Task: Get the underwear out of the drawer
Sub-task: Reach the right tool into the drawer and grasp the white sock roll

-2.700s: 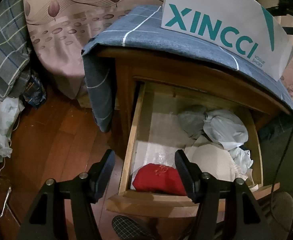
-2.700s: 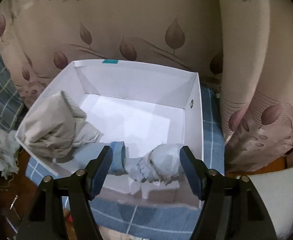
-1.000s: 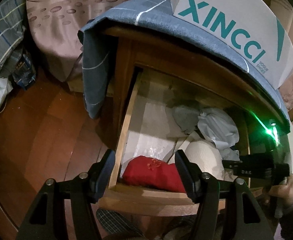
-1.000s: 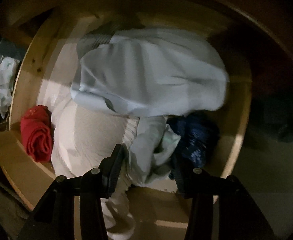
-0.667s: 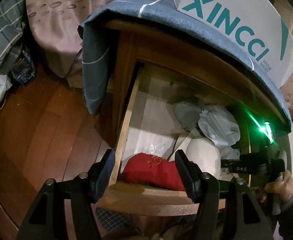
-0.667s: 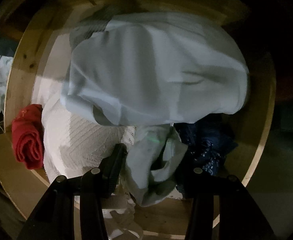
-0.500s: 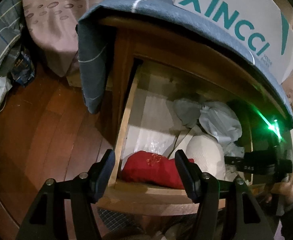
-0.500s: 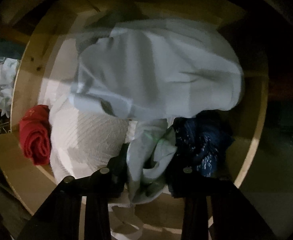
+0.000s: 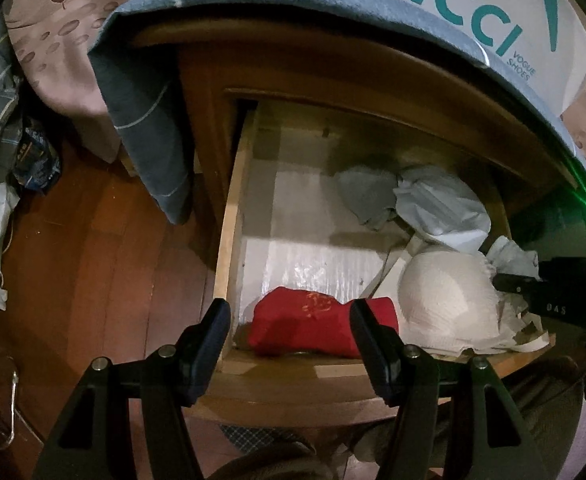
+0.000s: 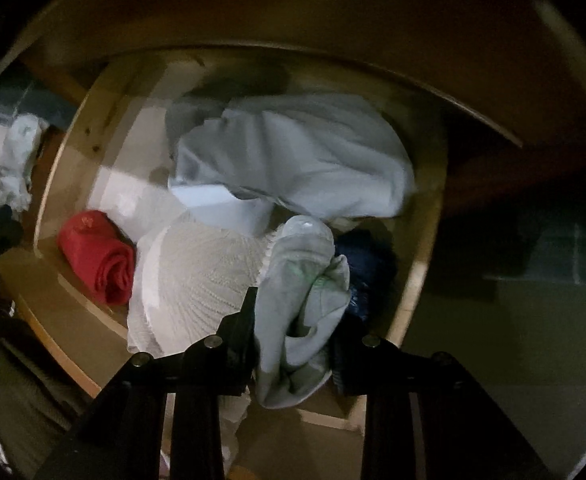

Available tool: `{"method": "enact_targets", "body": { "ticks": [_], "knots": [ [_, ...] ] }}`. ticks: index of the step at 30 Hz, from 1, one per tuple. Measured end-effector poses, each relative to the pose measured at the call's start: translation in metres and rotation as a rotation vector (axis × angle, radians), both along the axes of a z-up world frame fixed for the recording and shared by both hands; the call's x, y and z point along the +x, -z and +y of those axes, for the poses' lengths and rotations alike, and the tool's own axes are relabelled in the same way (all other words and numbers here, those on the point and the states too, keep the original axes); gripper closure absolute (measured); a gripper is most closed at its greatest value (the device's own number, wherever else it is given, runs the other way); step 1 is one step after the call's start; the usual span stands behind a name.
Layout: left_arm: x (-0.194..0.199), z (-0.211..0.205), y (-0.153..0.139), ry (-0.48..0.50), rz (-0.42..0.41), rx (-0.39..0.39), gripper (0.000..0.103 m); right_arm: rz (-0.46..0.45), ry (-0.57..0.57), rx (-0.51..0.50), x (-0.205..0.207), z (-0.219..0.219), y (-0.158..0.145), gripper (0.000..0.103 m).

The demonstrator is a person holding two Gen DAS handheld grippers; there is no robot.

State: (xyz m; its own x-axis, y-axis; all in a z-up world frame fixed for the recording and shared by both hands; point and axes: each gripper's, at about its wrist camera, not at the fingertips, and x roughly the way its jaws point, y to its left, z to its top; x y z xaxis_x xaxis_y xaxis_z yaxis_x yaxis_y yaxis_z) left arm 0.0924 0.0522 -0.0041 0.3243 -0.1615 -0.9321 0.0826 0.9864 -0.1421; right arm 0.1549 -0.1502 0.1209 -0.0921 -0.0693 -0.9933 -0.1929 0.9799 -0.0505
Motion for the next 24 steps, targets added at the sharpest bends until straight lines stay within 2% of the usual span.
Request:
{"method": "enact_targets", "body": {
  "ticks": [8, 13, 19, 24],
  "knots": [
    [0.005, 0.001, 0.001, 0.01, 0.029, -0.014, 0.039, 0.064, 0.044, 0.06, -0.005, -0.009, 0.007, 0.071],
    [0.009, -0.007, 0.001, 0.052, 0.035, 0.015, 0.039, 0.086, 0.11, 0.135, -0.005, -0.019, 0.004, 0.07],
    [0.01, -0.013, 0.004, 0.083, 0.052, 0.029, 0.039, 0.067, 0.144, 0.124, -0.003, -0.029, 0.0, 0.073],
    [0.009, -0.013, 0.005, 0.082, 0.06, 0.021, 0.039, 0.023, 0.126, 0.092, 0.001, -0.028, -0.009, 0.076]
  ]
}}
